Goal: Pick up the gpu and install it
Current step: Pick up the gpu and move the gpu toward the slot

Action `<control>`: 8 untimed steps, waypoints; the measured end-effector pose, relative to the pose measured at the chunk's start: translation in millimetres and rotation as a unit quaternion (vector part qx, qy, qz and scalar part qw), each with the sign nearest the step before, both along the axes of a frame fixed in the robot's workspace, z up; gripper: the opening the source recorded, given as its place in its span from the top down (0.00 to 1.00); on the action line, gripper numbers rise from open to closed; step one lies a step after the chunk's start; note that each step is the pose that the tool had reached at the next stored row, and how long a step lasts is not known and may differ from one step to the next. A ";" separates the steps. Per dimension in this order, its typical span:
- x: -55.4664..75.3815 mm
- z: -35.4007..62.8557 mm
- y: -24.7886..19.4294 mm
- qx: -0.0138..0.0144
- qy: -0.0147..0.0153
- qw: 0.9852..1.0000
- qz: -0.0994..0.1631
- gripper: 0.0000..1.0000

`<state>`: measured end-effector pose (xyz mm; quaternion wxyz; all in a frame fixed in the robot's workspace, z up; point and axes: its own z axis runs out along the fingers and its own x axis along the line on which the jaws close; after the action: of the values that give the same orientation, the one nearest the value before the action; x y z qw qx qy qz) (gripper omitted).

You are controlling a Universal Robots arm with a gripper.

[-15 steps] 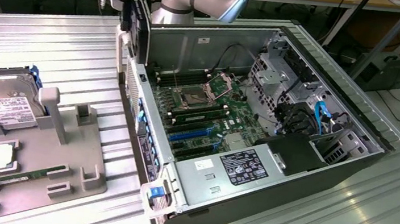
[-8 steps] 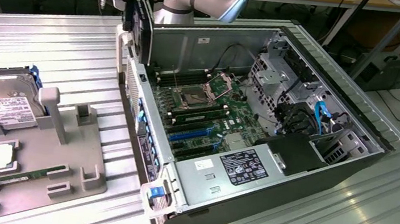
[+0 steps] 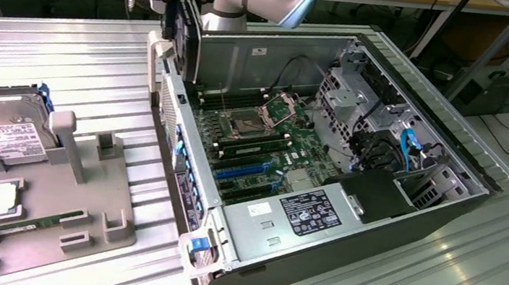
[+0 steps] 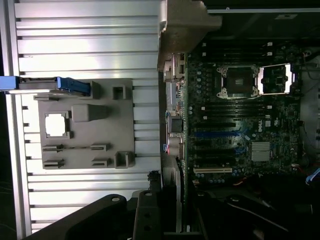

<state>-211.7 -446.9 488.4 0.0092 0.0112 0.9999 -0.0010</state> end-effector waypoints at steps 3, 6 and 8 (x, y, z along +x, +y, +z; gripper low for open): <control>2.0 0.0 0.0 0.000 0.000 1.000 0.000 0.72; 4.3 0.0 0.0 0.000 0.000 1.000 0.000 0.72; 5.8 0.0 0.0 0.000 0.000 1.000 0.000 0.72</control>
<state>-205.9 -446.9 488.4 0.0091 0.0112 0.9999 -0.0009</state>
